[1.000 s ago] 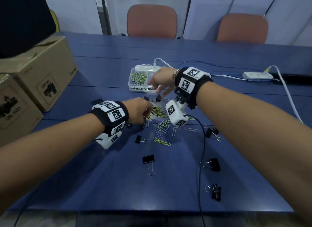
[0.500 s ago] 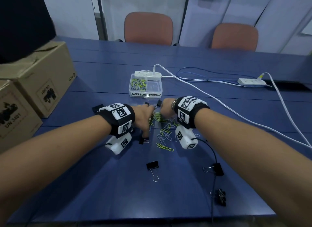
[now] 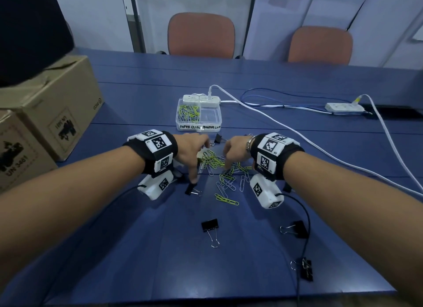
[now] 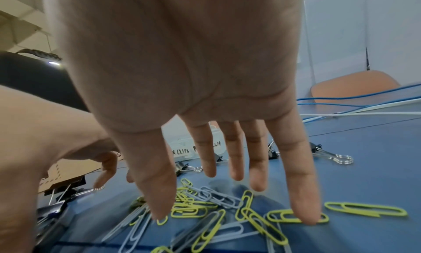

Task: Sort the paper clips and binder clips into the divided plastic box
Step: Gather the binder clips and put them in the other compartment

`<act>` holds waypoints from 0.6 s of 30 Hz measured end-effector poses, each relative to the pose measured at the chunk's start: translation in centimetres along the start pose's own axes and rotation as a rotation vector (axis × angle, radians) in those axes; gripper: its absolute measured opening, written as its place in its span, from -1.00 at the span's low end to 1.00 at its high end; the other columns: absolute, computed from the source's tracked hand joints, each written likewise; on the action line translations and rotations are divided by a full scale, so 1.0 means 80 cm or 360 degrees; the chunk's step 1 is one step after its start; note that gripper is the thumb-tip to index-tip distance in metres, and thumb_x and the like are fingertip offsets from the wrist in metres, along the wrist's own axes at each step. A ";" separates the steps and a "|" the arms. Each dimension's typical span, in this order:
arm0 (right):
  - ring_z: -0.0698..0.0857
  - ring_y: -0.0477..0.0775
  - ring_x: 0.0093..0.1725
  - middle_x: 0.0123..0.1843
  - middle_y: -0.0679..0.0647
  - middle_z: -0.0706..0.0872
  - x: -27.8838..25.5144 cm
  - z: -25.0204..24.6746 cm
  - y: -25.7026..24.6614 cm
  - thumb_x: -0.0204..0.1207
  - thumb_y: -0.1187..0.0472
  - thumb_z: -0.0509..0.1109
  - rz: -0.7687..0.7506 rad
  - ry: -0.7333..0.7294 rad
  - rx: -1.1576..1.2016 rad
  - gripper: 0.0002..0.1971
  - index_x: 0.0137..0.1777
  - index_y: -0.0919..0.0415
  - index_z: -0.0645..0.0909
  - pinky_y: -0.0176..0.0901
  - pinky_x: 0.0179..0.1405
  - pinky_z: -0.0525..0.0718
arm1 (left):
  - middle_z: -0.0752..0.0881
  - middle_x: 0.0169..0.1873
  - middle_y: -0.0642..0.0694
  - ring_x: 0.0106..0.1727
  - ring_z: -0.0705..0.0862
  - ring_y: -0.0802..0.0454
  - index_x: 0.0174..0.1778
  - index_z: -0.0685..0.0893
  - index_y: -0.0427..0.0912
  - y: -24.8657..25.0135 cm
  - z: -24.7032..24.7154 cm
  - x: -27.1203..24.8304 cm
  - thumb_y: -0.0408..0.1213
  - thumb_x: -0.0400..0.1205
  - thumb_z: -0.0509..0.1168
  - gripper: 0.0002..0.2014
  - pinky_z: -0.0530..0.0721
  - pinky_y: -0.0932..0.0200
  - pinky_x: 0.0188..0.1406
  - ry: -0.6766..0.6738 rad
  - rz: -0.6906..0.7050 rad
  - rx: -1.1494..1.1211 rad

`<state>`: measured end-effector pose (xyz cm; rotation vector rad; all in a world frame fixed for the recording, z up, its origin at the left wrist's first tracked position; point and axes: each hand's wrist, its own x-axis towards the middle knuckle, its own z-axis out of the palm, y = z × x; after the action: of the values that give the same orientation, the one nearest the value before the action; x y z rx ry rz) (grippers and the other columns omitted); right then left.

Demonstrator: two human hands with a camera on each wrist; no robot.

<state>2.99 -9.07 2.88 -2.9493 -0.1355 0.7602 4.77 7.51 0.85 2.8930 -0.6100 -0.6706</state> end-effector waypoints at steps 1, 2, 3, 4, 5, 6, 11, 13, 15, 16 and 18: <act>0.67 0.14 0.27 0.40 0.07 0.64 0.001 0.001 0.000 0.33 -0.09 0.64 0.0030 -0.0023 -0.0051 -0.26 0.47 0.18 0.54 -0.05 0.11 0.71 | 0.50 0.36 -0.07 0.33 0.54 -0.12 0.51 0.34 -0.02 0.001 -0.001 0.000 0.04 0.02 0.78 0.15 0.64 -0.16 0.34 0.0031 0.0002 0.0004; 0.65 0.15 0.32 0.44 0.07 0.62 0.000 0.003 -0.001 0.27 -0.16 0.66 0.0056 -0.0075 -0.0103 -0.16 0.51 0.17 0.49 -0.02 0.26 0.66 | 0.47 0.38 -0.08 0.37 0.50 -0.13 0.54 0.32 0.00 0.003 -0.002 0.001 0.07 0.04 0.77 0.17 0.61 -0.16 0.37 0.0057 -0.0002 0.0017; 0.62 0.17 0.38 0.48 0.08 0.58 -0.001 0.006 -0.002 0.20 -0.22 0.67 0.0082 -0.0140 -0.0157 -0.04 0.56 0.16 0.43 0.01 0.36 0.61 | 0.43 0.41 -0.10 0.42 0.45 -0.16 0.58 0.30 0.02 0.006 -0.002 0.003 0.09 0.05 0.75 0.19 0.58 -0.18 0.40 0.0073 -0.0010 0.0059; 0.60 0.18 0.42 0.52 0.09 0.55 -0.003 0.010 -0.003 0.15 -0.27 0.68 0.0093 -0.0179 -0.0211 0.05 0.60 0.16 0.38 0.03 0.38 0.59 | 0.39 0.44 -0.12 0.46 0.41 -0.19 0.62 0.26 0.04 0.010 0.000 0.006 0.10 0.08 0.74 0.20 0.57 -0.20 0.41 0.0075 -0.0021 0.0118; 0.59 0.19 0.43 0.52 0.11 0.54 -0.005 0.015 -0.004 0.11 -0.30 0.68 0.0100 -0.0180 -0.0271 0.11 0.61 0.15 0.34 0.01 0.34 0.59 | 0.36 0.46 -0.14 0.49 0.38 -0.22 0.65 0.24 0.06 0.013 0.002 0.009 0.10 0.11 0.73 0.20 0.56 -0.21 0.42 0.0066 -0.0032 0.0168; 0.59 0.20 0.42 0.51 0.12 0.54 -0.009 0.019 -0.006 0.10 -0.31 0.68 0.0097 -0.0148 -0.0337 0.12 0.61 0.15 0.32 -0.02 0.22 0.60 | 0.35 0.45 -0.15 0.48 0.39 -0.24 0.65 0.25 0.08 0.017 0.004 0.012 0.08 0.14 0.72 0.17 0.57 -0.20 0.40 0.0049 -0.0038 0.0189; 0.74 0.12 0.18 0.27 0.08 0.74 -0.001 0.029 -0.018 0.11 -0.12 0.75 -0.0025 0.0002 -0.0274 -0.19 0.35 0.16 0.60 -0.09 0.15 0.71 | 0.62 0.13 -0.11 0.03 0.56 -0.03 0.34 0.63 -0.03 0.026 0.005 0.021 -0.20 0.27 0.69 -0.31 0.53 0.18 -0.05 0.0143 0.0112 0.0108; 0.78 0.08 -0.07 0.04 0.04 0.81 0.005 0.026 -0.020 0.08 -0.02 0.78 -0.0040 0.0012 -0.0214 -0.36 0.15 0.18 0.70 -0.12 -0.06 0.77 | 0.66 0.01 -0.07 -0.02 0.58 -0.02 0.25 0.71 -0.07 0.024 0.005 0.023 -0.24 0.31 0.67 -0.43 0.54 0.20 -0.08 0.0200 0.0133 0.0075; 0.68 -0.02 -0.42 -0.40 -0.01 0.79 0.009 0.021 -0.021 0.08 0.05 0.77 -0.0019 0.0043 -0.0177 -0.59 -0.17 0.18 0.71 -0.27 -0.46 0.63 | 0.72 -0.04 -0.06 -0.01 0.67 -0.06 0.18 0.75 -0.08 0.021 0.004 0.025 -0.25 0.32 0.66 -0.50 0.66 0.15 -0.03 0.0231 0.0135 0.0057; 0.62 -0.07 -0.52 -0.63 -0.04 0.69 0.010 0.019 -0.022 0.10 0.08 0.76 0.0001 0.0056 -0.0148 -0.65 -0.30 0.19 0.65 -0.31 -0.57 0.54 | 0.75 -0.07 -0.06 -0.03 0.70 -0.06 0.14 0.77 -0.07 0.020 0.004 0.025 -0.26 0.32 0.66 -0.55 0.70 0.11 -0.01 0.0238 0.0134 0.0042; 0.60 -0.09 -0.54 -0.79 -0.05 0.56 0.012 0.017 -0.024 0.16 0.13 0.74 0.0031 0.0081 -0.0096 -0.67 -0.35 0.18 0.60 -0.34 -0.58 0.53 | 0.77 -0.17 -0.05 -0.16 0.70 -0.03 0.02 0.81 -0.09 0.018 0.003 0.026 -0.30 0.34 0.65 -0.66 0.73 0.10 -0.05 0.0247 0.0133 0.0012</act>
<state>3.06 -6.94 1.48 -3.0284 -0.1285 0.6948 5.89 5.34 0.08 2.8723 -0.7093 -0.4292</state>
